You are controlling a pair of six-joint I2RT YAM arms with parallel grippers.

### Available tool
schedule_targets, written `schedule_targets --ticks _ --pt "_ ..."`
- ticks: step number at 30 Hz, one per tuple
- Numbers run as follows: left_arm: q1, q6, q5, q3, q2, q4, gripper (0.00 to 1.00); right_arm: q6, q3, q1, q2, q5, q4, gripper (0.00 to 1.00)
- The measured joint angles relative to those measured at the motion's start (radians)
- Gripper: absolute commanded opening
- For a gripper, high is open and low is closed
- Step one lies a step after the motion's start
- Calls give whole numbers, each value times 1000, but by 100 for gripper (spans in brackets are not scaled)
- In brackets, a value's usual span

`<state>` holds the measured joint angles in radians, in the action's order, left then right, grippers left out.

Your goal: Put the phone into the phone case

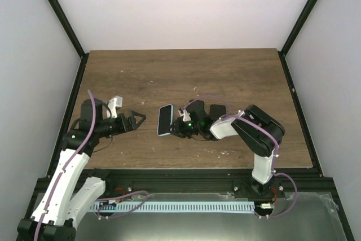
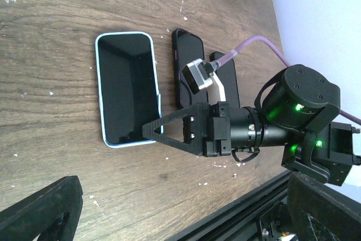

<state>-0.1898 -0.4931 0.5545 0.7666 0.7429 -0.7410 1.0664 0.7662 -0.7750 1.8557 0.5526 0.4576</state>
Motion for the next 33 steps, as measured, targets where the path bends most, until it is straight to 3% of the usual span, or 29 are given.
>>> schedule_targets --ticks 7,12,14,20,25,33 --pt "0 0 -9 0 -20 -10 100 3 18 2 1 -9 -8 35" --pt "0 -1 -16 0 -26 -10 100 -14 19 2 -16 -33 -46 65" --pt "0 -2 -19 0 -28 -10 100 -14 19 2 -37 -48 -74 72" --pt "0 -14 -35 0 -32 -9 100 -43 18 5 -127 -93 -154 82" --pt "0 -37 -47 3 -32 -8 100 -79 4 6 -228 -132 -220 98" --pt "0 -53 -85 51 -48 -5 100 -163 3 6 -438 -239 -376 100"
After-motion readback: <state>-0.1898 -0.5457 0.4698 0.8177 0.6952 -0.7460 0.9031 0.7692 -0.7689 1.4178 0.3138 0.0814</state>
